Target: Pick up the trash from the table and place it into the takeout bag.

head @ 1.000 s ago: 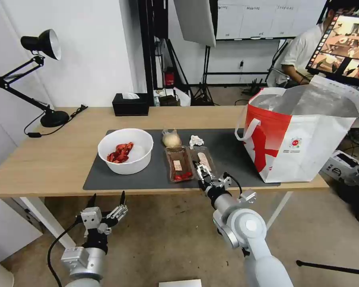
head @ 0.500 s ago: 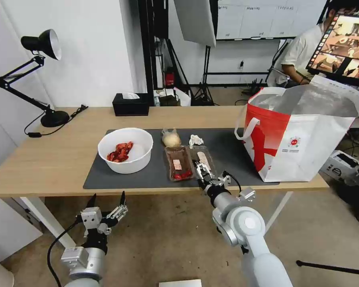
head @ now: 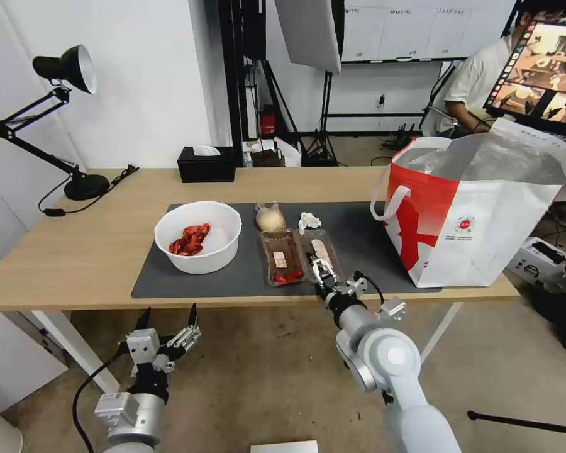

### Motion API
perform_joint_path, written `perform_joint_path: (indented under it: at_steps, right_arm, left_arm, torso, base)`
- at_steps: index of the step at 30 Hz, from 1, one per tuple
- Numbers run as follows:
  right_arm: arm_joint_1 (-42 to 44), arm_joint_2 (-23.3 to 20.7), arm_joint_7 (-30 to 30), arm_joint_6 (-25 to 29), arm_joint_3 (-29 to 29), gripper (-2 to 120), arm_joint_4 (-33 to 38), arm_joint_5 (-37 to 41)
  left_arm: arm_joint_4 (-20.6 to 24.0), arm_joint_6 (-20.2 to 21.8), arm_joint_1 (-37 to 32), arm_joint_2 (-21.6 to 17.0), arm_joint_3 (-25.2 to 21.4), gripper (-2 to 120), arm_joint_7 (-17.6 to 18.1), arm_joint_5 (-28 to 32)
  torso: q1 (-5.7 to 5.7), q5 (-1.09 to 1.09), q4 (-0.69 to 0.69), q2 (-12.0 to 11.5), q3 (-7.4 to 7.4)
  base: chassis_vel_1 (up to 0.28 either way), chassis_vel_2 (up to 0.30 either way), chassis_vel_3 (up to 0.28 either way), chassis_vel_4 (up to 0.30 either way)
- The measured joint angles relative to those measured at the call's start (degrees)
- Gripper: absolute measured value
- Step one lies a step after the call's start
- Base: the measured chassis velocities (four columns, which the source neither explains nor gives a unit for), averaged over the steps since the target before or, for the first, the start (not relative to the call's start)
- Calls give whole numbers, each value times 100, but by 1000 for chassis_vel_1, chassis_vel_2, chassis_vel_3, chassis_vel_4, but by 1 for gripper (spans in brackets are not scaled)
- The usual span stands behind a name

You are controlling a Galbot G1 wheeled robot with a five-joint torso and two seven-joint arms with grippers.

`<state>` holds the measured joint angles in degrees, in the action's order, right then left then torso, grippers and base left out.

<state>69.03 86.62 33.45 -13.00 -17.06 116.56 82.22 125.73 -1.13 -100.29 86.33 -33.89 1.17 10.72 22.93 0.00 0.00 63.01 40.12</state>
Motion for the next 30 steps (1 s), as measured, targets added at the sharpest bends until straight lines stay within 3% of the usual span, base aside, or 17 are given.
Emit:
perform_joint_path:
  at_steps: [30]
  right_arm:
    - [-166, 198, 589, 22, -80, 100, 10, 61]
  left_arm:
    - [248, -26, -193, -5, -48, 100, -14, 13]
  torso:
    - [-1, 0, 0, 1, -1]
  base:
    - [0, 0, 0, 0]
